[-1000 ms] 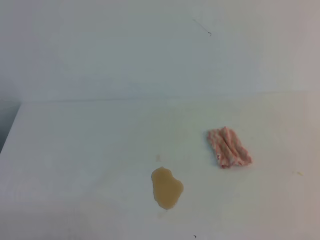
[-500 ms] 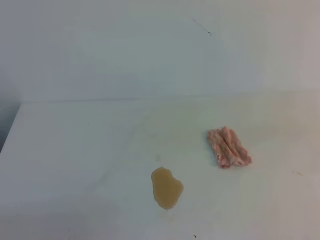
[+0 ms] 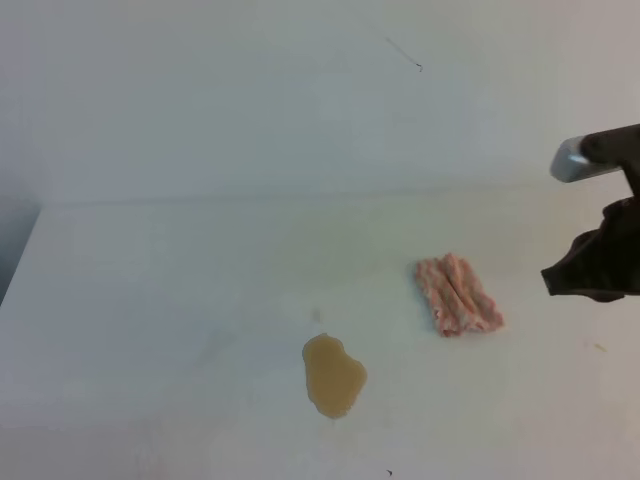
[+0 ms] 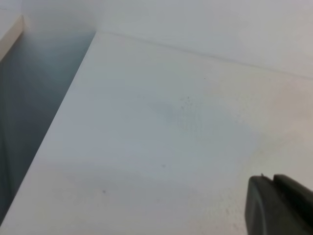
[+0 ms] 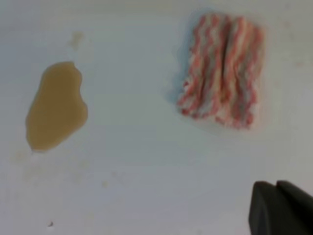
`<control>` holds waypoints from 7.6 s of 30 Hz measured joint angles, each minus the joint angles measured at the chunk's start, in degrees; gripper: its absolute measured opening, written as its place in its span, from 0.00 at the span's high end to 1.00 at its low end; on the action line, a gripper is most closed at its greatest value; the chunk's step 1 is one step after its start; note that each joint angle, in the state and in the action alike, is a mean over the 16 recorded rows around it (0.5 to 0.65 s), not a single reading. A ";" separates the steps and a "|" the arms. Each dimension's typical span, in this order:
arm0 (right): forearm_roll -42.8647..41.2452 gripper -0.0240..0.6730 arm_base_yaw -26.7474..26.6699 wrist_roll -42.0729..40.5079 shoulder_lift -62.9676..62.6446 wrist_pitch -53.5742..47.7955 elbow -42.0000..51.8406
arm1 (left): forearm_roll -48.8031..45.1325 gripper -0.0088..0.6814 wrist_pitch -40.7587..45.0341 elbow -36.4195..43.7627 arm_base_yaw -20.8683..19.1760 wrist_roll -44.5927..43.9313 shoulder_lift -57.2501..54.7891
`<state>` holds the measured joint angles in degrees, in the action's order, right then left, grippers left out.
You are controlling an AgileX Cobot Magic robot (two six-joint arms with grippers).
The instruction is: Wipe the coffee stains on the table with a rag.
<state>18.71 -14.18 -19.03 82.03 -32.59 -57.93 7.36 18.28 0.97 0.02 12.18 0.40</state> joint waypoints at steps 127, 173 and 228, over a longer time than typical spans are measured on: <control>3.18 0.97 -11.36 -3.07 44.96 -21.21 -37.68 | -0.02 0.99 0.33 -0.97 0.05 0.01 -0.40; 8.86 0.90 -1.77 -9.10 -10.13 -8.30 -2.25 | 0.00 0.99 0.06 -0.16 0.07 0.00 0.00; -11.98 0.97 8.21 3.39 -79.44 19.71 49.05 | 0.00 0.99 0.00 0.00 -0.03 0.00 0.20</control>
<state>6.72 -5.96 -15.64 2.59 -12.88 -8.88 7.36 18.28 0.97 -0.01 12.18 0.60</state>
